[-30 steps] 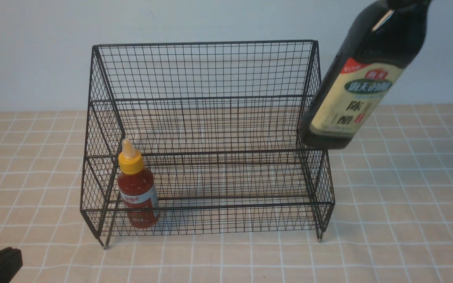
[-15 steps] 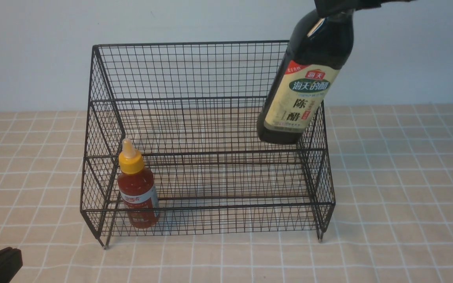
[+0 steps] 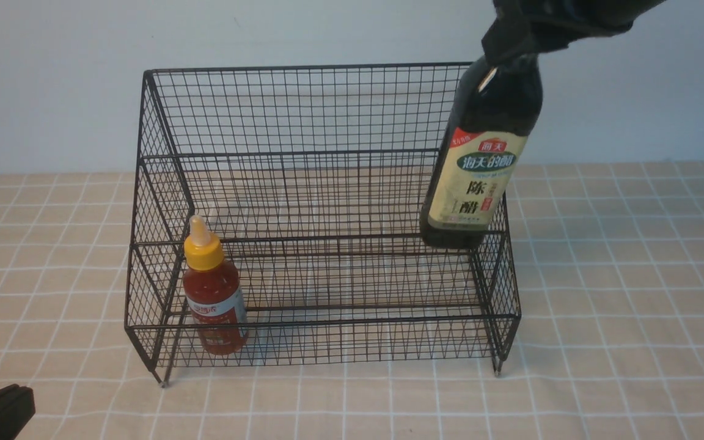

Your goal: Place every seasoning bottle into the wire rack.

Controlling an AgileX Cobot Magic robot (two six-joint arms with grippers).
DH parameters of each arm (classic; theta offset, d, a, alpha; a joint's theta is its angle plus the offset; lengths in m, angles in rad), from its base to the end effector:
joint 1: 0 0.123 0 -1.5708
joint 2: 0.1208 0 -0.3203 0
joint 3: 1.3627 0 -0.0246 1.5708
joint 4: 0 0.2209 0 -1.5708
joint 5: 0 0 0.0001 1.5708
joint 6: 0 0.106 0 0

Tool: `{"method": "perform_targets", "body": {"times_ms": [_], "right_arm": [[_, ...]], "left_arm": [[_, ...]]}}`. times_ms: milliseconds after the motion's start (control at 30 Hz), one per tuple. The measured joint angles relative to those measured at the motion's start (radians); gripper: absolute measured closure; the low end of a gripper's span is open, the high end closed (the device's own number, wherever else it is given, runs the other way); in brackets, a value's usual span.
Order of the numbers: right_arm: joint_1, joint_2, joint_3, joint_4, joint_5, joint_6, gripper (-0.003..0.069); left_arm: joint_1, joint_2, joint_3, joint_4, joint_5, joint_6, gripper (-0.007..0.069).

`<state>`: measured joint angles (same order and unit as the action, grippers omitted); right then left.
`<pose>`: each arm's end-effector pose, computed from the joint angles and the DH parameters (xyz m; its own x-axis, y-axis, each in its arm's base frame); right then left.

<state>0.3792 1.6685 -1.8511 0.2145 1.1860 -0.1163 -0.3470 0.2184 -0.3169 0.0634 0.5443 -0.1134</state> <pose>0.3078 0.1452 0.4363 -0.7153 -0.3217 -0.6204 -0.5008 0.8551 0.1341 0.0103 0.0000 0.2574 -0.3470 0.0627 -0.9358 0.2910 0.9557 -0.0439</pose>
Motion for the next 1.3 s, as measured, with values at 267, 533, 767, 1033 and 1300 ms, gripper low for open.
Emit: {"method": "perform_targets", "body": {"times_ms": [267, 533, 767, 1033, 1300], "right_arm": [[0.067, 0.06, 0.001, -0.062, 0.015, 0.032, 0.0325], [0.116, 0.115, 0.001, -0.155, 0.019, 0.102, 0.0325], [0.12, 0.121, 0.0, -0.155, 0.016, 0.132, 0.0325], [0.121, 0.097, -0.003, -0.15, 0.017, 0.154, 0.0189], [0.121, -0.063, -0.008, -0.18, 0.017, 0.155, 0.0137]], "left_arm": [[0.0, 0.0, 0.0, 0.0, 0.0, 0.0, 0.0631], [0.0, 0.0, 0.001, 0.0, 0.0, 0.0, 0.0631], [0.0, 0.0, 0.001, 0.0, 0.0, 0.0, 0.0631], [0.0, 0.0, 0.001, 0.0, 0.0, 0.0, 0.0631], [0.0, 0.0, 0.001, 0.0, 0.0, 0.0, 0.0631]]}}
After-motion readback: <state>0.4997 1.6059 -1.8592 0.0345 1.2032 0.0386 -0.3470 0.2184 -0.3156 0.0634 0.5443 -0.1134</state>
